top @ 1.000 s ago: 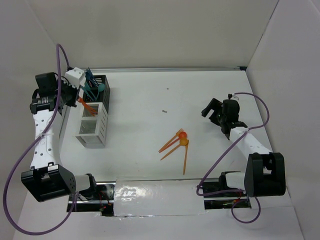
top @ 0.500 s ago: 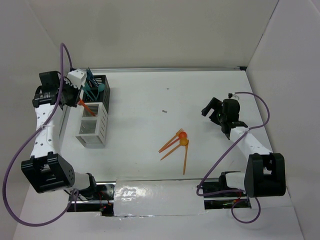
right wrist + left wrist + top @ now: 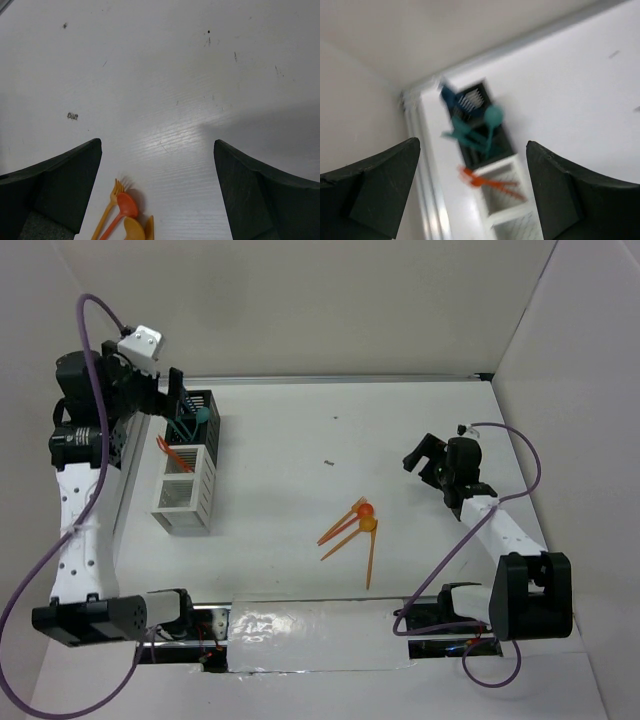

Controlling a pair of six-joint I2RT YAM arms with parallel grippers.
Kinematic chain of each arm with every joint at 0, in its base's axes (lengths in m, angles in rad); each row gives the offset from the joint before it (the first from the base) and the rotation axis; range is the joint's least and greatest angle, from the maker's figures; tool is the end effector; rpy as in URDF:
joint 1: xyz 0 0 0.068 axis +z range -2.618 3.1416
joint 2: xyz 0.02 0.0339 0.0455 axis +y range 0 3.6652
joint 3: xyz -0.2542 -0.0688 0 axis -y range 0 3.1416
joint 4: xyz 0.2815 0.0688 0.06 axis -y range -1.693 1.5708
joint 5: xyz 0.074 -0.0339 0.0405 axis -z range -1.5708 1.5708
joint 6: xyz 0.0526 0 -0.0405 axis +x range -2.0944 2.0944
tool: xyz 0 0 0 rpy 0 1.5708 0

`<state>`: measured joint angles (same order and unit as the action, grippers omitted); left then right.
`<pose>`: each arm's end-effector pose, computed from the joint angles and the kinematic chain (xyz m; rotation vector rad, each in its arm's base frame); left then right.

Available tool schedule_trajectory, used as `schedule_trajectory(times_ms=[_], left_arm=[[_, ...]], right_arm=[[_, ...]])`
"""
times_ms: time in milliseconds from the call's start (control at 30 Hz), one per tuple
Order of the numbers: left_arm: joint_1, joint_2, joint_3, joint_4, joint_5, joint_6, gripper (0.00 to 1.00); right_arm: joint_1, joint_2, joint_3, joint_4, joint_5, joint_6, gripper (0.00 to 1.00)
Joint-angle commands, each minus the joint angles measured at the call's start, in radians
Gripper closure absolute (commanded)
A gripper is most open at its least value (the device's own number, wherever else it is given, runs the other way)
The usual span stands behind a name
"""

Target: Sort the eating utensils into containers

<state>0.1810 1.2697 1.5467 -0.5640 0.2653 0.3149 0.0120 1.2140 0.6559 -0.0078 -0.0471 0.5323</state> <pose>0.3159 0.0438 0.4556 0.3061 1.8231 0.0995 0.3085 0.0062 0.1857 0.5282 2.0930 0.3678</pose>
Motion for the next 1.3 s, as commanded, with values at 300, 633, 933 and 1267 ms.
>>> schedule_trajectory(times_ms=[300, 633, 933, 1267], left_arm=[[-0.713, 0.216, 0.006, 0.082, 0.086, -0.232, 0.08], [-0.975, 0.437, -0.085, 0.204, 0.045, -0.346, 0.3], [-1.097, 0.631, -0.066, 0.204, -0.038, -0.379, 0.43], [-1.097, 0.734, -0.077, 0.251, -0.069, -0.387, 0.51]], right_arm=[[-0.007, -0.155, -0.038, -0.069, 0.032, 0.001, 0.01], [-0.009, -0.243, -0.052, -0.195, 0.105, 0.029, 0.0], [-0.007, -0.251, -0.052, -0.202, 0.092, 0.031, 0.0], [-0.007, -0.255, -0.061, -0.213, 0.125, 0.024, 0.0]])
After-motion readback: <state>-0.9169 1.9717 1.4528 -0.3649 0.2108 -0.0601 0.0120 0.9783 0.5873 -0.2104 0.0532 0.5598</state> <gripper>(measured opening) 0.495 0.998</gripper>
